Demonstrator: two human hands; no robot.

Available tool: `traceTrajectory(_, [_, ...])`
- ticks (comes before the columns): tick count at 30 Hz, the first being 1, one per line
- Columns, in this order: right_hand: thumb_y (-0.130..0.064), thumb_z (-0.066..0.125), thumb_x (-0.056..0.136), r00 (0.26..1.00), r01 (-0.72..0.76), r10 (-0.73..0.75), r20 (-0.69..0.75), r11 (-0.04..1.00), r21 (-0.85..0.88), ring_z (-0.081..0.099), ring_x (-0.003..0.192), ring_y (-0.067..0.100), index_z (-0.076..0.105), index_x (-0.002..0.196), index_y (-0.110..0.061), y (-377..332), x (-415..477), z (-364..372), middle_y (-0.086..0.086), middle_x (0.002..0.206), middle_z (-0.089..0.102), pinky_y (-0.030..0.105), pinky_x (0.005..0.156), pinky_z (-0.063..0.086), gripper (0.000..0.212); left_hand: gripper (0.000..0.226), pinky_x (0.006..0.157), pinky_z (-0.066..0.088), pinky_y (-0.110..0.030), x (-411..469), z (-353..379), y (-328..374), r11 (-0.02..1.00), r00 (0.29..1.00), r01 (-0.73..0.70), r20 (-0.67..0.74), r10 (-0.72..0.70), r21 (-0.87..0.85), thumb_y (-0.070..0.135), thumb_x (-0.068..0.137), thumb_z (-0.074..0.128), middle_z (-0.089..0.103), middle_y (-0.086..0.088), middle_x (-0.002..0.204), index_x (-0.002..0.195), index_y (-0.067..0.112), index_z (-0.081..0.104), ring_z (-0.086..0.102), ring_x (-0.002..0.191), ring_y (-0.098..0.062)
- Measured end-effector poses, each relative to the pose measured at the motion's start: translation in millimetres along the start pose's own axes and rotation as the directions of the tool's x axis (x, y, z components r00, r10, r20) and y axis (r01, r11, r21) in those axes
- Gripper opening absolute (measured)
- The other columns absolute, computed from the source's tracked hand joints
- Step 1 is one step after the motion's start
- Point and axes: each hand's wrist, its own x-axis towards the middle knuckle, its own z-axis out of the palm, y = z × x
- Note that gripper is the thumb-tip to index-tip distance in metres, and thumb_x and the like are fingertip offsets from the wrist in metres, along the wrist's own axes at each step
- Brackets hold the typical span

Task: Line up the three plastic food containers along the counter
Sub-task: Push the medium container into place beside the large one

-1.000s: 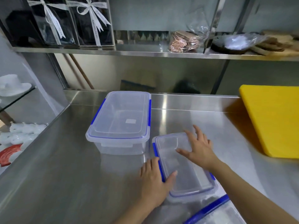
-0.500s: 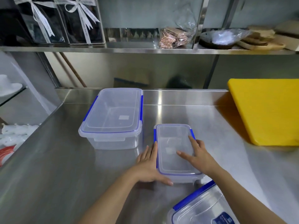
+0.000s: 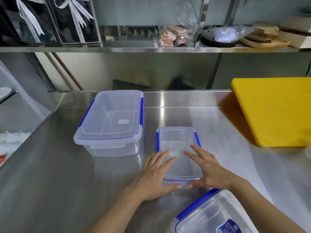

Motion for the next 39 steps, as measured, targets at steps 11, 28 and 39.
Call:
traceTrajectory(11, [-0.058,0.064,0.07,0.98,-0.057,0.077,-0.182,0.992,0.112,0.019,0.139,0.01,0.032,0.138,-0.031,7,36,-19,-0.01,0.153,0.02,0.031,0.109,0.03,0.079,0.028,0.07,0.043,-0.023,36,-1,3,0.989,0.893,-0.022,-0.441,0.085,0.147,0.025,0.062,0.084,0.071,0.006,0.083,0.086,0.017,0.071,0.066,0.08,-0.016])
traceTrajectory(28, [-0.055,0.035,0.09,0.954,-0.192,0.132,-0.268,0.958,-0.214,0.003,0.143,0.015,0.006,0.144,-0.019,26,149,-36,0.0,0.157,0.006,0.038,0.116,0.008,0.071,0.105,0.11,-0.015,-0.033,128,5,-39,0.925,0.952,0.306,-0.082,-0.295,0.225,0.04,0.084,0.059,-0.035,0.002,0.144,0.132,0.018,-0.032,-0.034,0.13,-0.015])
traceTrajectory(39, [-0.056,0.045,0.086,0.959,-0.221,0.183,-0.218,0.962,-0.162,0.01,0.142,0.023,0.001,0.144,-0.022,6,115,-46,0.007,0.156,0.009,0.042,0.112,0.015,0.08,0.065,0.113,0.015,-0.034,111,-19,-22,0.958,0.957,0.287,-0.04,-0.286,0.017,0.04,0.091,0.049,0.013,0.0,0.157,0.145,0.018,0.019,0.015,0.141,-0.018])
